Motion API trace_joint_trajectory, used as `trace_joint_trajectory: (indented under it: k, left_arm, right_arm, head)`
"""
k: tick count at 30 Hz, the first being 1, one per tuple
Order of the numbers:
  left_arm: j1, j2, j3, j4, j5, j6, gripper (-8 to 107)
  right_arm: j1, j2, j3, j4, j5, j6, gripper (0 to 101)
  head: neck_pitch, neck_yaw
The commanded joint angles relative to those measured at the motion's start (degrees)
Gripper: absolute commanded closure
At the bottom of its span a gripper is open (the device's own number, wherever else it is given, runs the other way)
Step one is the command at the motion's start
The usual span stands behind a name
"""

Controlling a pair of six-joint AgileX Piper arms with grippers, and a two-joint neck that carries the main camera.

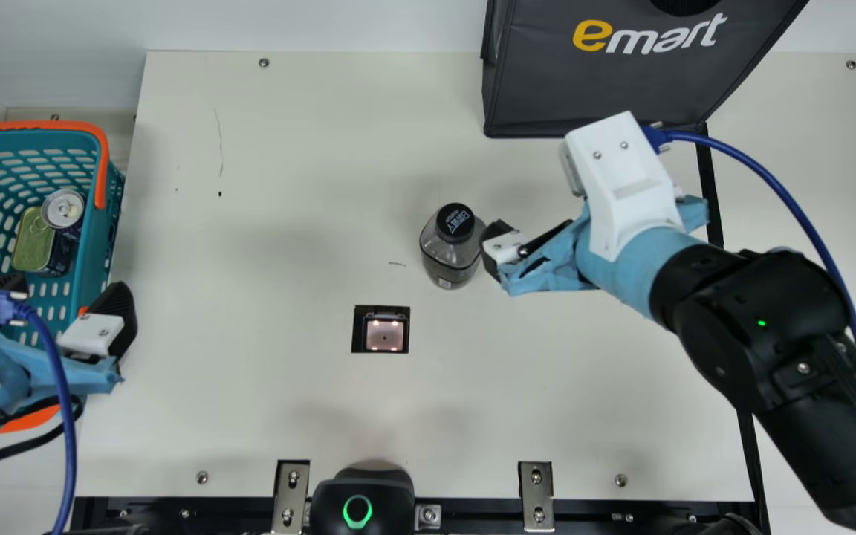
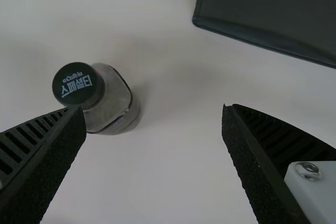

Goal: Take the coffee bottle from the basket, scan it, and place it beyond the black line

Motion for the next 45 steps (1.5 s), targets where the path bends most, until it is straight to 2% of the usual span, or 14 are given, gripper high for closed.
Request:
trace_joint_trajectory:
  k: [1, 29, 45]
  left_arm:
    - [0.00, 0.00, 0.00, 0.00, 0.00, 0.00, 9]
    - [0.00, 0.00, 0.00, 0.00, 0.00, 0.00, 9]
    - [0.00, 0.00, 0.00, 0.00, 0.00, 0.00, 9]
  right_arm:
    - [1.14, 0.67, -0.08, -0.44, -0.16, 0.64, 10]
    - [9.08, 10.46, -3.74, -1.91, -4.07, 3.90, 10]
    - [10.29, 14.59, -3.95, -1.66, -6.24, 3.43, 10]
  head:
    - [-1.48, 0.00]
    - [-1.48, 0.00]
    - [-1.48, 0.00]
